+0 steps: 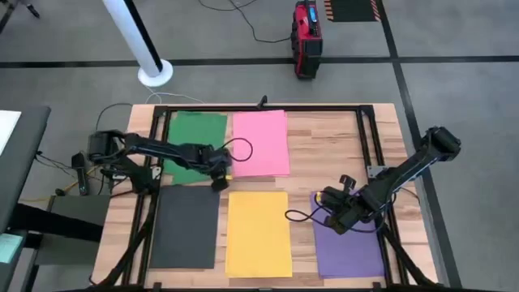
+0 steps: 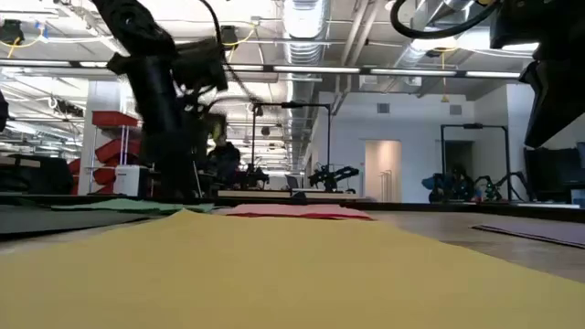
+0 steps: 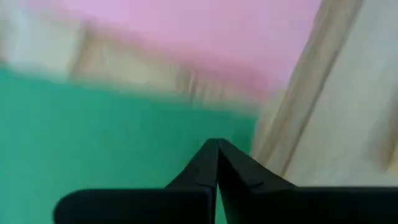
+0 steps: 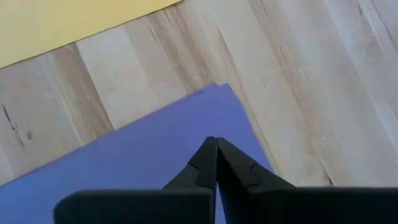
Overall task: Organize paper
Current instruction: Stack the green paper on the top left green paper
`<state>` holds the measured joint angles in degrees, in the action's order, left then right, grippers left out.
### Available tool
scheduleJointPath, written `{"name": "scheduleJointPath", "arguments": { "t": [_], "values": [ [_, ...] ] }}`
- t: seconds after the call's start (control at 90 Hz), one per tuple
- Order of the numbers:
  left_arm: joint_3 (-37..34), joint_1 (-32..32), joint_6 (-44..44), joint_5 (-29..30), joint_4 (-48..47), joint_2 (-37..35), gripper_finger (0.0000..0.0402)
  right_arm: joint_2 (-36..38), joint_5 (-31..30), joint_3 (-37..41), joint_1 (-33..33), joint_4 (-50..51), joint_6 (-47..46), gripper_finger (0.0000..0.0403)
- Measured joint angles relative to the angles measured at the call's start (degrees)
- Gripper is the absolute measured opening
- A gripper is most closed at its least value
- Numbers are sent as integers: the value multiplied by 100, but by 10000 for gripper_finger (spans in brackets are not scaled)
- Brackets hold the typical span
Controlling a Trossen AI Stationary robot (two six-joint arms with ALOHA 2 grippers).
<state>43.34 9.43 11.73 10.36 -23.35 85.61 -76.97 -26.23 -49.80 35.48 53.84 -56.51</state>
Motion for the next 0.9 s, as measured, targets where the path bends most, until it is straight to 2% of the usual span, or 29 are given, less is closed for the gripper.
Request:
{"name": "scheduleJointPath", "arguments": {
  "t": [0.2,0.5,0.9],
  "values": [
    [9,8,-220,-43,557,190,0,0,1,0,0,-9,0,0],
    [32,146,-356,-111,623,812,0,1,27,0,0,-7,-4,0],
    [-42,21,-103,154,-931,51,0,0,45,0,0,9,-2,0]
  ]
}}
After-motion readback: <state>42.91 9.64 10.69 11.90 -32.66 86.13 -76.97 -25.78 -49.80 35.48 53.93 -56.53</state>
